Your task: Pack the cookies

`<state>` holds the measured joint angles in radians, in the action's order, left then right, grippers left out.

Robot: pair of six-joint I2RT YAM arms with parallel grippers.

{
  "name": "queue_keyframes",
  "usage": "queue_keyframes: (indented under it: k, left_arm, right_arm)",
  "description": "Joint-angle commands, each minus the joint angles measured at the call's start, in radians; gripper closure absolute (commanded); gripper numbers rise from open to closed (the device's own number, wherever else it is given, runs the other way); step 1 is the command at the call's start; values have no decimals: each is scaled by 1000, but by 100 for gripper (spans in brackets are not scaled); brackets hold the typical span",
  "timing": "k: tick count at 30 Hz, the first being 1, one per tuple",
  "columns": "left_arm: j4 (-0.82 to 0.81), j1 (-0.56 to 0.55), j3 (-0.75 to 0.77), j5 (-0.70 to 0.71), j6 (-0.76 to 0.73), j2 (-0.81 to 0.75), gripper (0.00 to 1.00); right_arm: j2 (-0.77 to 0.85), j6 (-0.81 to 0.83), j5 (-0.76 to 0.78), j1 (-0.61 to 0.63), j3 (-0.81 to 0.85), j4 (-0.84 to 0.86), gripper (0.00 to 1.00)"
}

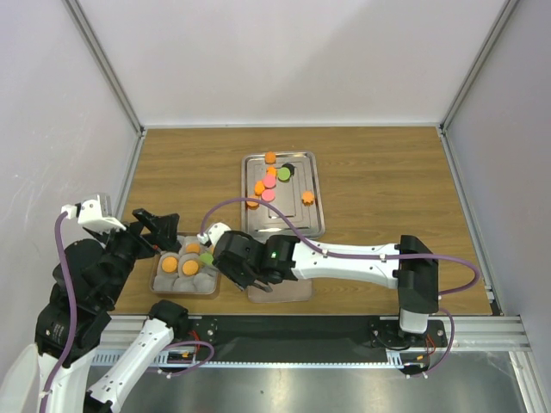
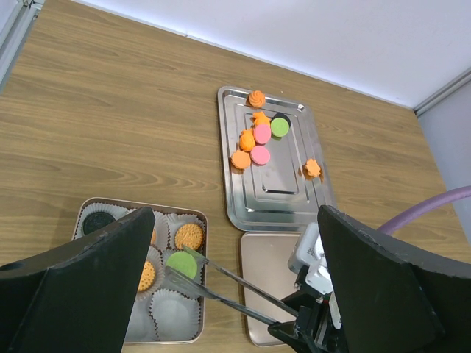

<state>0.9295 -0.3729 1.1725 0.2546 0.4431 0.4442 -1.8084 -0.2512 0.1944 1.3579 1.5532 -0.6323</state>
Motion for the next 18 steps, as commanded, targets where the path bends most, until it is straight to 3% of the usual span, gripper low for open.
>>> queue_keyframes:
  k: [1, 18]
  left_arm:
    - [-14, -4, 21, -5, -17, -2, 0]
    - [-14, -4, 19, -5, -17, -6, 0]
  right_arm:
    - [-6, 9, 17, 7, 48, 10, 66]
    - [-5, 7, 33, 10, 45, 5, 51]
